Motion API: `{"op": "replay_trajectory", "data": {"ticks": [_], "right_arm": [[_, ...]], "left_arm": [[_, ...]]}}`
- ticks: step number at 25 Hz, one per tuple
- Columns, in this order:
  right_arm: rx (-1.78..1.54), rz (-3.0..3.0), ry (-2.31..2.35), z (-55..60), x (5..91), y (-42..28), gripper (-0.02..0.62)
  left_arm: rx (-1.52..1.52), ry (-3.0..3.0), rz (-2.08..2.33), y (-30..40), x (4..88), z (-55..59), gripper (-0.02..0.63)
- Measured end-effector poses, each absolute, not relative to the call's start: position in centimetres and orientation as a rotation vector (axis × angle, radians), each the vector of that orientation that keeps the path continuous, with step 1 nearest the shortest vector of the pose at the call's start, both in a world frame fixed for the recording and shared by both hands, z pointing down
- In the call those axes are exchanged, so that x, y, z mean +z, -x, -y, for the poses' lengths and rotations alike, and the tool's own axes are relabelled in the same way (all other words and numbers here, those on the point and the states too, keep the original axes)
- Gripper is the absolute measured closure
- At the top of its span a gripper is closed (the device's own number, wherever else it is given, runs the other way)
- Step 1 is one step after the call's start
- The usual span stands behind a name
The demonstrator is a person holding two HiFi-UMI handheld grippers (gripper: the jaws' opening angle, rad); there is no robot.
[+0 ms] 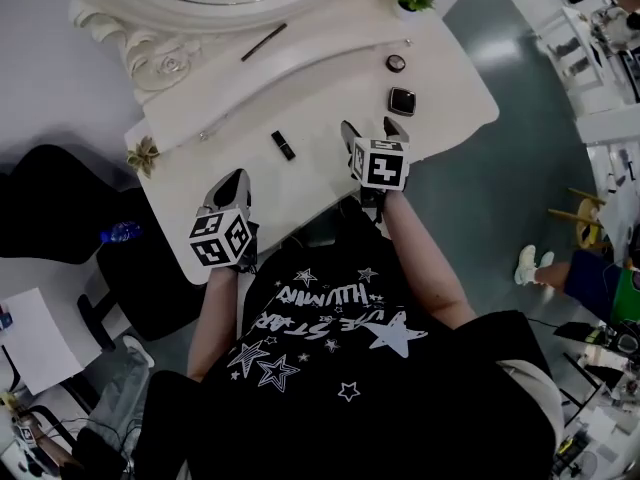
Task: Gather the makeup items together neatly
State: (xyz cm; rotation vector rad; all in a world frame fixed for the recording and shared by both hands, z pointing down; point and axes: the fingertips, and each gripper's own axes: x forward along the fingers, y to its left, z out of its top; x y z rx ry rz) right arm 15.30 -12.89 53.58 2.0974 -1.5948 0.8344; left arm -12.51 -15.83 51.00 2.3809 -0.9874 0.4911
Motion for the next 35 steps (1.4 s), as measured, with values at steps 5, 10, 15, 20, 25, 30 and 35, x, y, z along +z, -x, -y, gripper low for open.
{"op": "replay_trajectory", "data": {"ticks": [5, 10, 15, 20, 25, 30, 35], "right_arm": [[0.848, 1.539, -2.100, 12.4, 54.5, -20.9, 0.192], [0.871, 1.503, -2.084, 12.8, 55.8, -24.4, 0.186], [0.901, 1.478, -2.070, 13.6, 57.2, -26.7, 0.175], [0.948, 1.455, -2.051, 13.8, 58.1, -27.3, 0.175], [0.969, 1.415, -2.074, 13.7, 58.4, -28.2, 0.186], [0.971, 1.405, -2.065, 13.5, 58.7, -28.5, 0.210], [0.957, 1.445, -2.035, 14.1, 58.3, -28.2, 0.224]], "left_arm": [[0.473, -2.383, 1.027, 8.9, 49.9, 16.2, 0.604], [0.477, -2.368, 1.065, 6.6, 49.8, 16.1, 0.604], [0.510, -2.343, 1.098, 5.5, 50.2, 15.7, 0.604], [0.511, -2.320, 1.128, 4.9, 50.3, 15.8, 0.604], [0.518, -2.325, 1.122, 4.2, 50.0, 15.2, 0.604], [0.542, -2.323, 1.122, 4.9, 50.3, 14.7, 0.604], [0.545, -2.326, 1.118, 5.4, 50.3, 14.4, 0.604]]}}
